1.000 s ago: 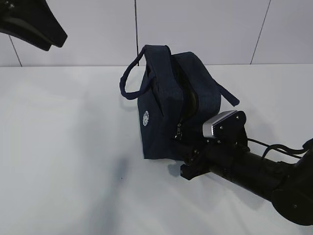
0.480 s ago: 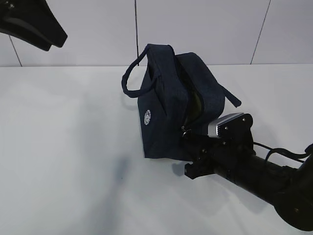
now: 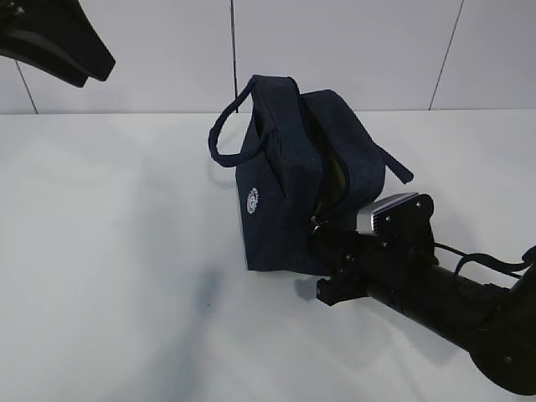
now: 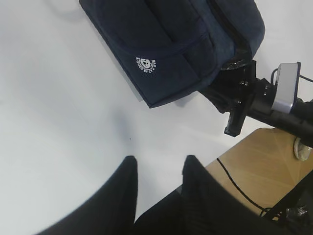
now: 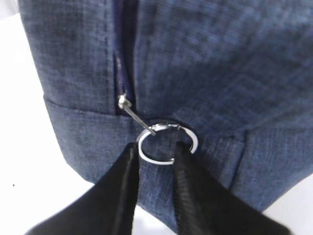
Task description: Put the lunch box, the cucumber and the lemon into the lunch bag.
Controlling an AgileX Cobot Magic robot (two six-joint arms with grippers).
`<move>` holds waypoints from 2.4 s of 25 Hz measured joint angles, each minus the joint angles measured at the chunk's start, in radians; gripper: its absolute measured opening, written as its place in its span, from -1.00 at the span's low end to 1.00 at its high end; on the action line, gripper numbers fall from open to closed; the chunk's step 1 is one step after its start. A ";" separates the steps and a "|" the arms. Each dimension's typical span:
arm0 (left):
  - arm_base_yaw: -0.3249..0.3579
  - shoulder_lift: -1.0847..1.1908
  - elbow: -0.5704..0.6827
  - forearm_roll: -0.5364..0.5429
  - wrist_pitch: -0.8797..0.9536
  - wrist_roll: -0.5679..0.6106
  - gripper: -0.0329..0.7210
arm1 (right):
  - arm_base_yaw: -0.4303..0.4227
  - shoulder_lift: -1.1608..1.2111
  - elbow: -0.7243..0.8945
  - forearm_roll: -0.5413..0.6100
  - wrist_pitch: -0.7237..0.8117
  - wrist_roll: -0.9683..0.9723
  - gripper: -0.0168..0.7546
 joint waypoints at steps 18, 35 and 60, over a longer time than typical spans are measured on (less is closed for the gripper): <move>0.000 0.000 0.000 0.000 0.000 0.000 -0.31 | 0.000 -0.025 0.020 0.064 0.000 0.000 0.03; 0.000 0.000 0.000 -0.003 0.000 0.000 -0.31 | 0.000 -0.021 -0.028 -0.081 0.004 -0.002 0.05; 0.000 0.000 0.000 -0.004 0.000 0.000 -0.31 | 0.000 0.017 -0.065 -0.099 0.018 -0.002 0.05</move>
